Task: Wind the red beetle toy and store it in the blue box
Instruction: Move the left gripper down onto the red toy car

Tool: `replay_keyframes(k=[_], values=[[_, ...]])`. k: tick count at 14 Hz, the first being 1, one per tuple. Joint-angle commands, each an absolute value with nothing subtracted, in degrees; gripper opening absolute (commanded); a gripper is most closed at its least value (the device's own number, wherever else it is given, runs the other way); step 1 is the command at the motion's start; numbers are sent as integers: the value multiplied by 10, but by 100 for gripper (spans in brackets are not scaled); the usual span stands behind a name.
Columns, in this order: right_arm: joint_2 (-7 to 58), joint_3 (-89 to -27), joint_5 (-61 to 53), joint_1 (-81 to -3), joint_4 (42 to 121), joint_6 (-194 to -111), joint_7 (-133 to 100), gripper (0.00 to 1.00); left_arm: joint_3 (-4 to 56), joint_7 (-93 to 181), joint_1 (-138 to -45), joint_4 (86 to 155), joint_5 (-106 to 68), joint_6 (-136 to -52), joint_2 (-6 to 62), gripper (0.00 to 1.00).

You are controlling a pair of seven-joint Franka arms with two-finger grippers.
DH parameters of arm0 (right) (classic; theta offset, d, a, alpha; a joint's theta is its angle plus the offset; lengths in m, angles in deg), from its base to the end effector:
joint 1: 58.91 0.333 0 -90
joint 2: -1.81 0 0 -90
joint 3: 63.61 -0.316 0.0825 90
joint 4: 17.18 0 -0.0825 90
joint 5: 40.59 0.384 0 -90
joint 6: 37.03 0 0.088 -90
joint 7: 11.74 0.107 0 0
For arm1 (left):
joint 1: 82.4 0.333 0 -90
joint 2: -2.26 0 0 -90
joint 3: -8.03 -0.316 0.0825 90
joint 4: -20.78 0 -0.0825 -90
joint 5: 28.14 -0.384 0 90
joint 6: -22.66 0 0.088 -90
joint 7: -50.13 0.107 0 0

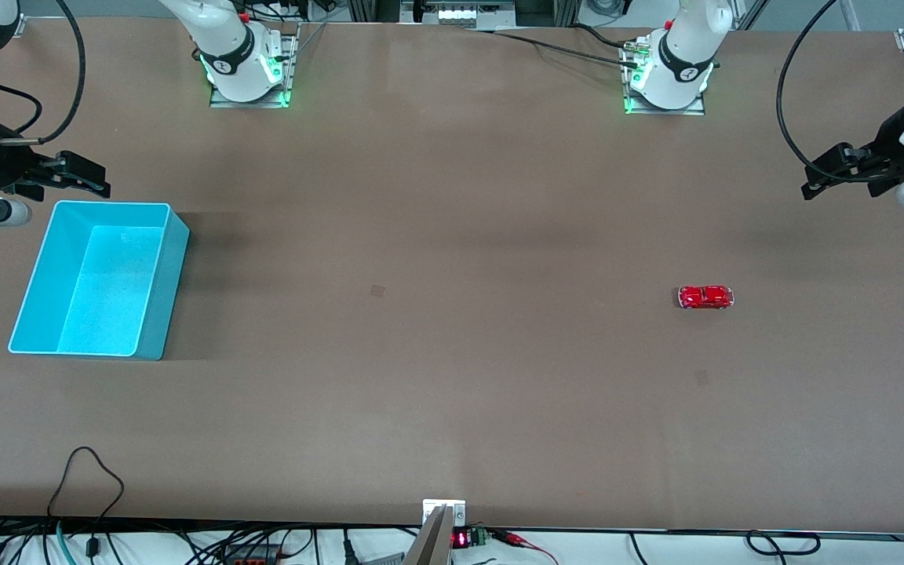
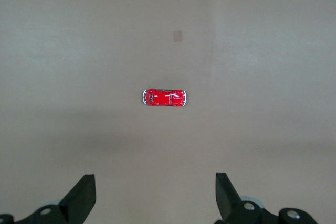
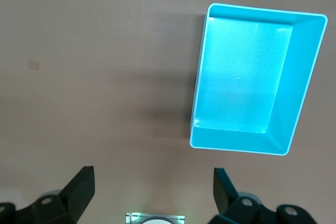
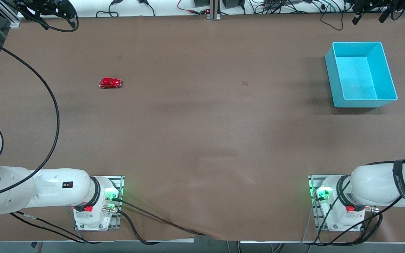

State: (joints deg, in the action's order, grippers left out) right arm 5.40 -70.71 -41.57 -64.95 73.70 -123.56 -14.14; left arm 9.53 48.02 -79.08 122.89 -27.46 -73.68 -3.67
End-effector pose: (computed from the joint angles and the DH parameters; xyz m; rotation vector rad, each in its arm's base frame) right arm 0.5636 0.0065 0.5777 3.1249 0.0951 -0.2164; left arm 0.5282 0.0150 0.5897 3.1306 0.1096 0.0043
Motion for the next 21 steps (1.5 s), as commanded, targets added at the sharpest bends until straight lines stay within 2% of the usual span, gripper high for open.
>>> replay_keyframes(k=[1, 5, 8, 12, 14, 21], values=[[52, -711, -411, -654, 735, -1235, -135, 100, 95, 473, -792, 1243, -266, -746, -51, 100], [52, -711, -411, -654, 735, -1233, -134, 100, 95, 567, -793, 1245, -272, -738, -22, 100], [52, -711, -411, -653, 734, -1233, -127, 100, 95, 651, -796, 1289, -273, -747, -1, 100], [53, -711, -397, -653, 734, -1232, -94, 100, 113, 702, -806, 1416, -273, -880, 9, 100], [52, -712, -397, -653, 734, -1232, -94, 100, 122, 801, -806, 1419, -288, -898, 57, 100], [53, -711, -397, -654, 734, -1232, -100, 100, 121, 1140, -774, 1408, -291, -1055, 180, 100]])
